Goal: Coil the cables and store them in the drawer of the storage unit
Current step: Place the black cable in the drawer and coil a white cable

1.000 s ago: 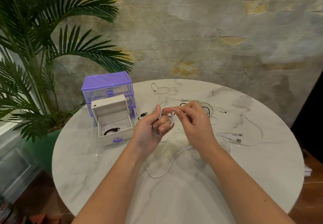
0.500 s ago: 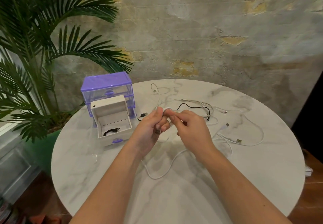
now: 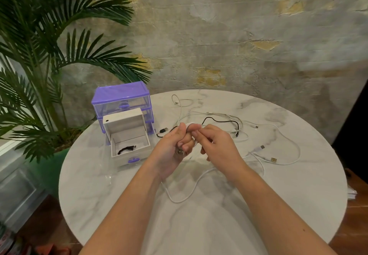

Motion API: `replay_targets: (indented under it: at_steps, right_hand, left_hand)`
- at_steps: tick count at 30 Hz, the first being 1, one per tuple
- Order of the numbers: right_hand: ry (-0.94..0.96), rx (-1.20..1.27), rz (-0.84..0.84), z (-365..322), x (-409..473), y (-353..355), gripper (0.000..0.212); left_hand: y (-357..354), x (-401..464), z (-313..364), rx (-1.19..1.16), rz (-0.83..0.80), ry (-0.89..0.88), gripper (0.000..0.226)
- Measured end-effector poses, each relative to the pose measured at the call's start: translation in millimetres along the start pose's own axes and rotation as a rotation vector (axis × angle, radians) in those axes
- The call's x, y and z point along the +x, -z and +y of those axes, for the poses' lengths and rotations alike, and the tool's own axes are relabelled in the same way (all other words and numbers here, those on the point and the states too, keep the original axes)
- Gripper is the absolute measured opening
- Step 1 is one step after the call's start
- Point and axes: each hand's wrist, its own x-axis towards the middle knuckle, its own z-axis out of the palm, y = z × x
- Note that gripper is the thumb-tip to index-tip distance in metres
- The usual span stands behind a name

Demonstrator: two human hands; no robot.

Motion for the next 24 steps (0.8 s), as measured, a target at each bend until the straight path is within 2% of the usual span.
replay_targets:
  at_steps: [4, 7, 9, 11, 14, 16, 20, 24]
  right_hand:
    - [0.033, -0.174, 0.063, 0, -1, 2, 0.021]
    - [0.056, -0.447, 0.133, -6, -1, 1, 0.025]
    - [0.054, -0.504, 0.128, -6, 0, -1, 0.025]
    - [0.013, -0.389, 0.072, -5, 2, 0, 0.023]
    - [-0.097, 0.089, -0.052, -7, 5, 5, 0.022]
    - [-0.177, 0.298, -0.144, -11, 4, 10, 0.022]
    - [-0.204, 0.385, -0.239, -12, 2, 14, 0.025]
    - [-0.166, 0.359, -0.195, -9, 2, 15, 0.025]
  left_hand:
    - [1, 1, -1, 0.003, -0.016, 0.014, 0.041]
    - [4, 5, -1, -0.039, 0.050, 0.006, 0.033]
    - [7, 7, 1, -0.068, 0.093, 0.018, 0.032]
    - [10, 8, 2, -0.089, 0.107, 0.039, 0.033]
    - [11, 8, 3, -0.134, 0.106, 0.055, 0.037]
    - [10, 7, 4, -0.167, 0.106, 0.071, 0.040]
    - [11, 3, 6, -0.191, 0.103, 0.103, 0.043]
    - [9, 1, 7, -0.125, 0.095, 0.117, 0.040]
